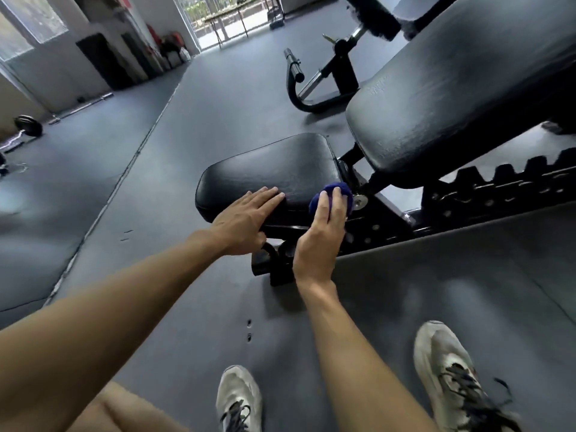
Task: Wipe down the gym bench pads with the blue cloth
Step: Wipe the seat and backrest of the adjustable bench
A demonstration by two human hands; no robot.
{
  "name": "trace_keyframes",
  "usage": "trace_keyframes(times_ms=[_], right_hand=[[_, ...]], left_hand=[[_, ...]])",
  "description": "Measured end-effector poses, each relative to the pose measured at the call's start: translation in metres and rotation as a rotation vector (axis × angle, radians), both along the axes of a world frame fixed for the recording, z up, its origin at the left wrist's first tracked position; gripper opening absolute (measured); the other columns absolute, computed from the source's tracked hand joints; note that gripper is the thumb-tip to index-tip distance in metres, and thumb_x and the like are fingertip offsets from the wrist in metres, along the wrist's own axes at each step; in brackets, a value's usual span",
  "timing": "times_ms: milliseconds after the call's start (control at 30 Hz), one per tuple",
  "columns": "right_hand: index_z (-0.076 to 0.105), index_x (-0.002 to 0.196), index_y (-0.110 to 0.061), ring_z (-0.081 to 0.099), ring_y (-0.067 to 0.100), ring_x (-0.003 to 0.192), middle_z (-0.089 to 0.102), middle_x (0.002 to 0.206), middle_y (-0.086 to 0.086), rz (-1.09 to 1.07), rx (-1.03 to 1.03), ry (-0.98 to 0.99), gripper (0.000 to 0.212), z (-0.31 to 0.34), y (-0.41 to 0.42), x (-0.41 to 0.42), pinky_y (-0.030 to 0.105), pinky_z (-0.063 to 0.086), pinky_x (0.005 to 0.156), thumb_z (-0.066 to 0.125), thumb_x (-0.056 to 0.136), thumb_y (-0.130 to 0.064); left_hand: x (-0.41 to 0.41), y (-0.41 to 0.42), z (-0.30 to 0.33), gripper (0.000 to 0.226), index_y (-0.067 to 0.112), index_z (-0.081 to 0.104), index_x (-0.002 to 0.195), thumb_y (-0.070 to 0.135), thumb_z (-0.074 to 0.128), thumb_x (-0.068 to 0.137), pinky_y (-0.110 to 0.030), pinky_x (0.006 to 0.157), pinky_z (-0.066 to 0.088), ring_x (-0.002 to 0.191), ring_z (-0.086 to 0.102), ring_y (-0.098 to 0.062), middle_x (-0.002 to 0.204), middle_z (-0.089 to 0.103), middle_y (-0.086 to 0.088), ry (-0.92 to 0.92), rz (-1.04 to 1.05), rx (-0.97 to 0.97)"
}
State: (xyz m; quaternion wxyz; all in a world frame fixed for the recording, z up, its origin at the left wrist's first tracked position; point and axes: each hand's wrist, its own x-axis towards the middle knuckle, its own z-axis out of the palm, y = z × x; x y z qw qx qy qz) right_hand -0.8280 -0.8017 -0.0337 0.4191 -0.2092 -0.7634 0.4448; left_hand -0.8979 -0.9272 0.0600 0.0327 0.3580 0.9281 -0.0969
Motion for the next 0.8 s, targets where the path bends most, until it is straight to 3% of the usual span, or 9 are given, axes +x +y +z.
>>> trace_keyframes(times_ms=[133, 233, 367, 500, 600, 667, 700, 733, 800], right_hand=[[0.025, 0.148, 0.016, 0.008, 0.041, 0.153, 0.017, 0.160, 0.033, 0.039, -0.058, 0.064, 0.057, 0.008, -0.072, -0.004, 0.047, 0.015, 0.125, 0.040, 0.094, 0.013], [0.027, 0.150, 0.013, 0.011, 0.040, 0.153, 0.018, 0.162, 0.028, -0.009, -0.055, 0.071, 0.067, 0.006, -0.097, -0.007, 0.049, 0.027, 0.122, 0.054, 0.090, 0.011], [0.028, 0.153, 0.007, 0.008, 0.035, 0.154, 0.016, 0.165, 0.022, -0.065, -0.026, 0.049, 0.059, -0.004, -0.066, -0.014, 0.047, 0.023, 0.123, 0.041, 0.095, 0.008], [0.027, 0.153, 0.006, 0.011, 0.037, 0.153, 0.013, 0.165, 0.023, -0.139, -0.300, 0.091, 0.067, 0.007, -0.021, -0.028, 0.047, 0.021, 0.123, 0.048, 0.090, 0.017], [0.000, 0.161, -0.021, 0.009, 0.029, 0.152, -0.002, 0.169, -0.007, -0.026, -0.353, 0.133, 0.079, 0.022, -0.046, -0.014, 0.047, 0.011, 0.123, 0.033, 0.099, 0.015], [-0.016, 0.157, -0.035, 0.001, 0.009, 0.151, -0.015, 0.162, -0.030, 0.042, -0.353, 0.140, 0.092, 0.022, -0.084, -0.004, 0.041, 0.005, 0.124, 0.032, 0.097, 0.016], [-0.015, 0.158, -0.030, -0.002, 0.003, 0.150, -0.015, 0.163, -0.028, 0.034, -0.327, 0.138, 0.093, 0.019, -0.103, -0.005, 0.036, 0.004, 0.125, 0.037, 0.097, 0.016], [-0.006, 0.161, -0.019, -0.001, 0.007, 0.153, -0.012, 0.167, -0.016, -0.031, -0.284, 0.117, 0.088, 0.015, -0.119, -0.007, 0.034, 0.006, 0.126, 0.043, 0.097, 0.015], [0.015, 0.158, 0.000, 0.005, 0.024, 0.155, 0.000, 0.168, 0.014, -0.131, -0.239, 0.061, 0.076, 0.006, -0.131, -0.012, 0.037, 0.011, 0.126, 0.054, 0.094, 0.012]], left_hand=[[-0.009, 0.000, 0.012, 0.089, 0.025, 0.012, 0.163, 0.019, 0.061, 0.090, -0.035, 0.129, 0.005, 0.158, 0.002, -0.014, 0.171, 0.010, 0.002, -0.016, -0.064, -0.039], [-0.018, -0.005, 0.020, 0.087, 0.027, 0.010, 0.164, 0.020, 0.062, 0.094, -0.036, 0.129, 0.003, 0.158, 0.000, -0.015, 0.171, 0.009, 0.005, -0.016, -0.136, -0.110], [-0.028, -0.009, 0.027, 0.101, 0.037, -0.005, 0.162, 0.007, 0.059, 0.090, -0.043, 0.129, 0.002, 0.157, -0.010, -0.024, 0.171, -0.008, 0.001, -0.055, -0.075, -0.203], [-0.030, -0.010, 0.017, 0.105, 0.044, -0.012, 0.159, 0.008, 0.058, 0.088, -0.052, 0.127, 0.005, 0.157, -0.013, -0.028, 0.171, -0.014, 0.001, -0.096, -0.032, -0.223], [-0.030, -0.014, 0.010, 0.103, 0.044, -0.015, 0.158, 0.016, 0.058, 0.091, -0.050, 0.128, 0.005, 0.157, -0.013, -0.025, 0.170, -0.015, 0.004, -0.064, -0.045, -0.203], [-0.030, -0.018, 0.010, 0.099, 0.043, -0.014, 0.159, 0.024, 0.057, 0.094, -0.049, 0.128, 0.005, 0.157, -0.013, -0.023, 0.170, -0.015, 0.006, -0.062, -0.071, -0.188], [-0.031, -0.021, 0.011, 0.098, 0.043, -0.014, 0.159, 0.025, 0.057, 0.094, -0.048, 0.128, 0.006, 0.157, -0.013, -0.022, 0.170, -0.015, 0.006, -0.063, -0.089, -0.181], [-0.033, -0.025, 0.011, 0.098, 0.043, -0.013, 0.159, 0.023, 0.057, 0.093, -0.048, 0.128, 0.006, 0.157, -0.013, -0.022, 0.170, -0.014, 0.007, -0.062, -0.109, -0.176], [-0.040, -0.034, 0.011, 0.104, 0.045, -0.014, 0.158, 0.016, 0.060, 0.091, -0.045, 0.129, 0.006, 0.156, -0.014, -0.018, 0.169, -0.015, 0.010, -0.068, -0.150, -0.160]])
